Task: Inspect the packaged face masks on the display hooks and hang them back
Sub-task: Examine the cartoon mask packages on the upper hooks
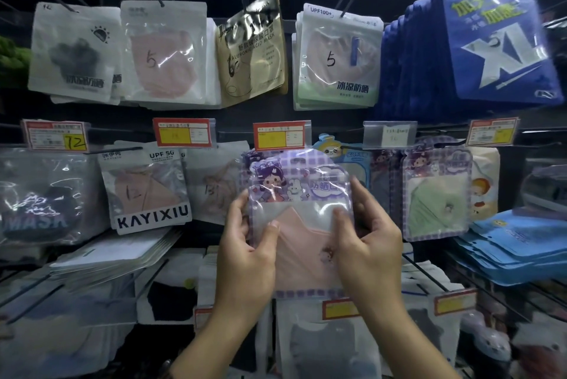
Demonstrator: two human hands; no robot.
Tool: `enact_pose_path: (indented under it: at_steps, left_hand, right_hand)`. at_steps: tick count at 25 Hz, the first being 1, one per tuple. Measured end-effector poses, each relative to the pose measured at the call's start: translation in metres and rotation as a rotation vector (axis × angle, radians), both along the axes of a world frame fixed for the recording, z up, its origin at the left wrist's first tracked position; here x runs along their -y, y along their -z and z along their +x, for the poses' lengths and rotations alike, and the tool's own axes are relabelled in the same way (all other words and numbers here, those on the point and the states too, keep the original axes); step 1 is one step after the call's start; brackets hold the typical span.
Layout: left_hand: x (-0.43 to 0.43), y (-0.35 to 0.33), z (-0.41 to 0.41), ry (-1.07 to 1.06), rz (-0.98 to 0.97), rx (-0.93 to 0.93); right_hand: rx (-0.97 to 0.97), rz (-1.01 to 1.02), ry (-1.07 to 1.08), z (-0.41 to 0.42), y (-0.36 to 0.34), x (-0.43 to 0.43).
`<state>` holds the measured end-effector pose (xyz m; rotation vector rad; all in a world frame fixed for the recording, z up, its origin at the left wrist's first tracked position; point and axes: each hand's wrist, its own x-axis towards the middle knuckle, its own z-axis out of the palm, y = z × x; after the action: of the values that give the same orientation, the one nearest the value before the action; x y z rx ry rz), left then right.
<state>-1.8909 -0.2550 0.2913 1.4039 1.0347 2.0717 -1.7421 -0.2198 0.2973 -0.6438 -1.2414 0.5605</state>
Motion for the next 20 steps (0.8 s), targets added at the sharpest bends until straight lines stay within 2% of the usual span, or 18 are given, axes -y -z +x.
enact_pose_path:
  at_steps: [2, 8, 20]
  left_hand:
    - [-0.005, 0.001, 0.013, 0.028, -0.005, 0.008]
    - [-0.044, -0.006, 0.056, -0.108, 0.067, -0.028]
    - [-0.093, -0.017, 0.169, -0.003, 0.047, 0.008]
  right_hand:
    - [-0.045, 0.004, -0.013, 0.015, -0.001, -0.005]
    - [-0.107, 0.036, 0.072, 0.063, 0.004, -0.017]
    - [-0.146, 0.023, 0.173, 0.177, 0.000, -0.050]
